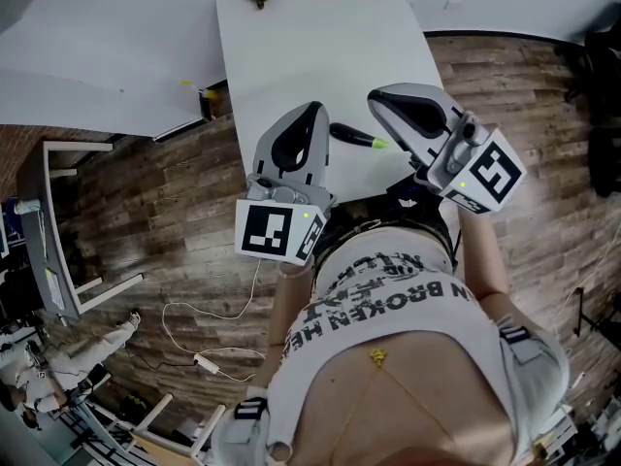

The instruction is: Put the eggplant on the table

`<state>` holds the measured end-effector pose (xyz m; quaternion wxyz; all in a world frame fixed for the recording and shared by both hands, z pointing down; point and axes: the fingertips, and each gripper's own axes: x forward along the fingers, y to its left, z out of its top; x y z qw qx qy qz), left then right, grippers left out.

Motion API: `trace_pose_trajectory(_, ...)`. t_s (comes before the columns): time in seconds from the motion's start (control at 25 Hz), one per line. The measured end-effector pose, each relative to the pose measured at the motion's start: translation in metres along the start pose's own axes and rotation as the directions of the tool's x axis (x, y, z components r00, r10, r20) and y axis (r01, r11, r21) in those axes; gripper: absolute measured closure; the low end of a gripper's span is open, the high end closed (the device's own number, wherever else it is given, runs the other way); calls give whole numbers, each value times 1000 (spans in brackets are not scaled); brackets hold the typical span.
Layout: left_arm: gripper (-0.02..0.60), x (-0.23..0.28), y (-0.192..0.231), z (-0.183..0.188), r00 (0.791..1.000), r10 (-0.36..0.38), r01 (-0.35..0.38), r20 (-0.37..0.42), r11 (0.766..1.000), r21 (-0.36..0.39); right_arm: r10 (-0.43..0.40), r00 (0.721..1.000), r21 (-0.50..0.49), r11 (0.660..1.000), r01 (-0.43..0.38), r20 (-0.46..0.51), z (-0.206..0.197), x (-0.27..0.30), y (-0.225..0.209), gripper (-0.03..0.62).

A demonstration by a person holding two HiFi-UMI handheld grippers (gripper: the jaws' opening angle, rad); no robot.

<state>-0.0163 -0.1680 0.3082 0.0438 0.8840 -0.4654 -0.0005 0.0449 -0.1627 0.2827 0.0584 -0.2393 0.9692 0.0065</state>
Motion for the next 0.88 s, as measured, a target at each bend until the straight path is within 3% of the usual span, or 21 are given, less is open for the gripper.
trace_pose_trajectory(0.88,575,-1,0,-8,1000,-2,2,-25,1000,-8,-5,1000,1,1000,5,-28,-5,-1,-3,586)
